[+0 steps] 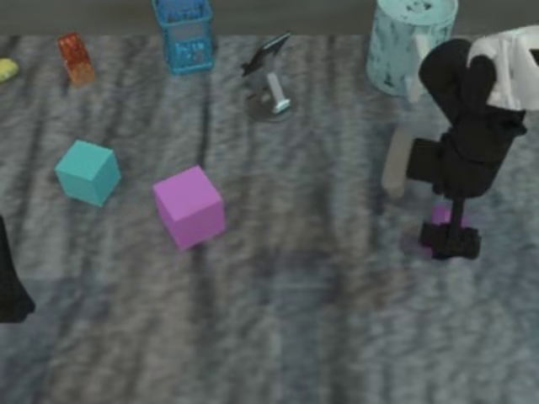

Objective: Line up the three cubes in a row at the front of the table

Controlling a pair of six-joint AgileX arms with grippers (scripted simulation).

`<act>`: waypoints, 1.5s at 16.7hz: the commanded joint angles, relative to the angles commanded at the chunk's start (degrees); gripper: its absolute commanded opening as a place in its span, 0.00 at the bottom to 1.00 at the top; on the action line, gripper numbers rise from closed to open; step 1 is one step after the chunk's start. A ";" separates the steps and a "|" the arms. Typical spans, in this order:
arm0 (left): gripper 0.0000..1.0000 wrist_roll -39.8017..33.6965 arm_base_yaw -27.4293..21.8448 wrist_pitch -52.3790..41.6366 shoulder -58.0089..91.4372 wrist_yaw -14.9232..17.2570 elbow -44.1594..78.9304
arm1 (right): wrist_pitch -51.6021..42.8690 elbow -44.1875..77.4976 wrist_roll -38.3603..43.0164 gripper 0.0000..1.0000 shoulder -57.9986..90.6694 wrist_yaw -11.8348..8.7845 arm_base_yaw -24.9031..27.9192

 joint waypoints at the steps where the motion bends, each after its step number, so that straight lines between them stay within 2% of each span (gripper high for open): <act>1: 1.00 0.00 0.00 0.00 0.00 0.00 0.00 | 2.27 -1.34 0.03 1.00 0.93 0.01 0.04; 7: 1.00 0.00 0.00 0.00 0.00 0.00 0.00 | 5.40 -3.41 0.04 1.00 2.61 0.02 0.10; 20: 1.00 0.00 0.00 0.00 0.00 0.00 0.00 | 5.40 -3.41 0.04 0.02 2.61 0.02 0.10; 25: 1.00 0.00 0.00 0.00 0.00 0.00 0.00 | 5.40 -3.41 0.04 0.00 2.61 0.02 0.10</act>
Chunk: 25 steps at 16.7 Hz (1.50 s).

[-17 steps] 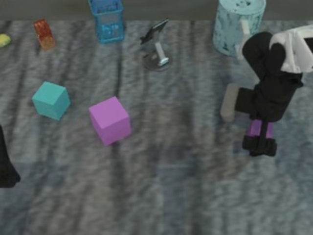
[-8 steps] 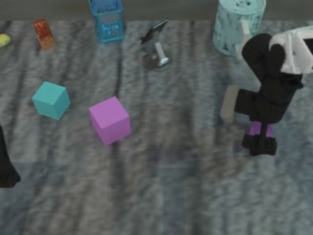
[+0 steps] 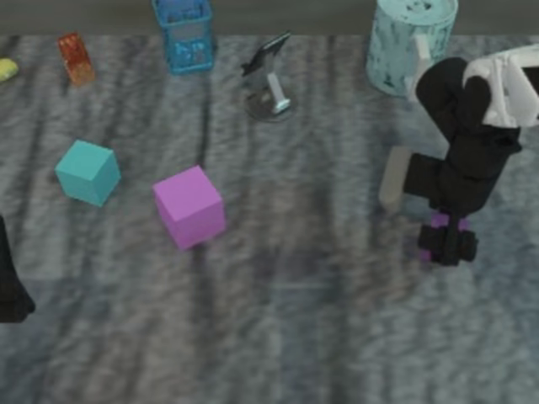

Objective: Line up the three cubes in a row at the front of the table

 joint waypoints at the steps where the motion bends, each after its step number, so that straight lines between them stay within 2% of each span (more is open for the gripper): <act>1: 1.00 0.00 0.00 0.00 0.00 0.00 0.00 | 0.00 0.00 0.00 0.00 0.00 0.00 0.00; 6: 1.00 0.00 0.00 0.00 0.00 0.00 0.00 | -2.91 1.03 0.93 0.00 -2.59 -0.65 0.11; 13: 1.00 0.00 0.00 0.00 0.00 0.00 0.00 | -15.56 8.48 0.85 0.00 -7.43 -0.69 0.52; 18: 1.00 0.00 0.00 0.00 0.00 0.00 0.00 | -15.78 8.53 0.97 0.00 -7.55 -0.70 0.42; 21: 1.00 0.00 0.00 0.00 0.00 0.00 0.00 | -15.79 7.10 1.03 0.00 -9.39 -0.71 3.82; 25: 1.00 0.00 0.00 0.00 0.00 0.00 0.00 | -16.14 3.26 1.23 0.00 -13.63 -0.78 12.21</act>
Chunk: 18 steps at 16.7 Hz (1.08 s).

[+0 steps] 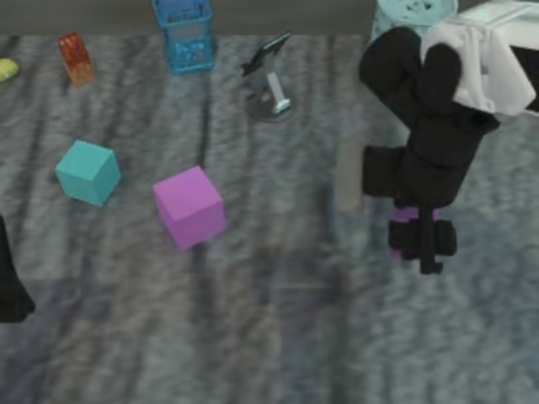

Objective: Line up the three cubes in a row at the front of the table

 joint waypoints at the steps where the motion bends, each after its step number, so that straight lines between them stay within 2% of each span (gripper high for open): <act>1: 1.00 0.00 0.00 0.00 0.00 0.00 0.00 | -0.12 -0.99 0.00 0.00 -1.04 -0.02 2.18; 5: 1.00 0.00 0.00 0.00 0.00 0.00 0.00 | -0.37 -3.29 0.06 0.00 -3.55 -0.05 7.32; 10: 1.00 0.00 0.00 0.00 0.00 0.00 0.00 | 0.61 -3.76 0.17 0.00 -3.04 -0.05 7.14; 18: 1.00 0.00 0.00 0.00 0.00 0.00 0.00 | 14.41 -12.98 0.20 0.00 1.50 -0.03 7.41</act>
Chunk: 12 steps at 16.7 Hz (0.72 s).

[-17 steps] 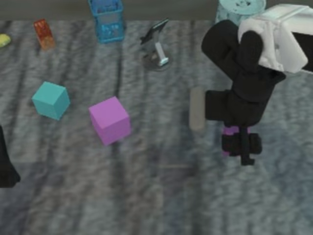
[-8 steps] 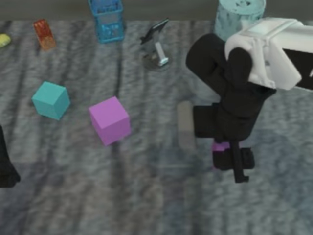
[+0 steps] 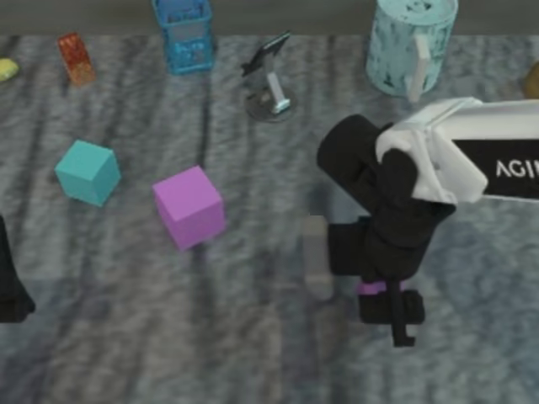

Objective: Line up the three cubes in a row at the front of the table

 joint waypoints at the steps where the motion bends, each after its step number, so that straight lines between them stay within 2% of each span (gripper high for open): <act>1: 1.00 0.00 0.00 0.00 0.00 0.00 0.00 | 0.18 -0.14 0.00 0.00 0.08 0.00 0.00; 4: 1.00 0.00 0.00 0.00 0.00 0.00 0.00 | 0.18 -0.14 0.00 0.00 0.08 0.00 0.00; 12: 1.00 0.00 0.00 0.00 0.00 0.00 0.00 | 0.18 -0.14 0.00 0.60 0.08 0.00 0.00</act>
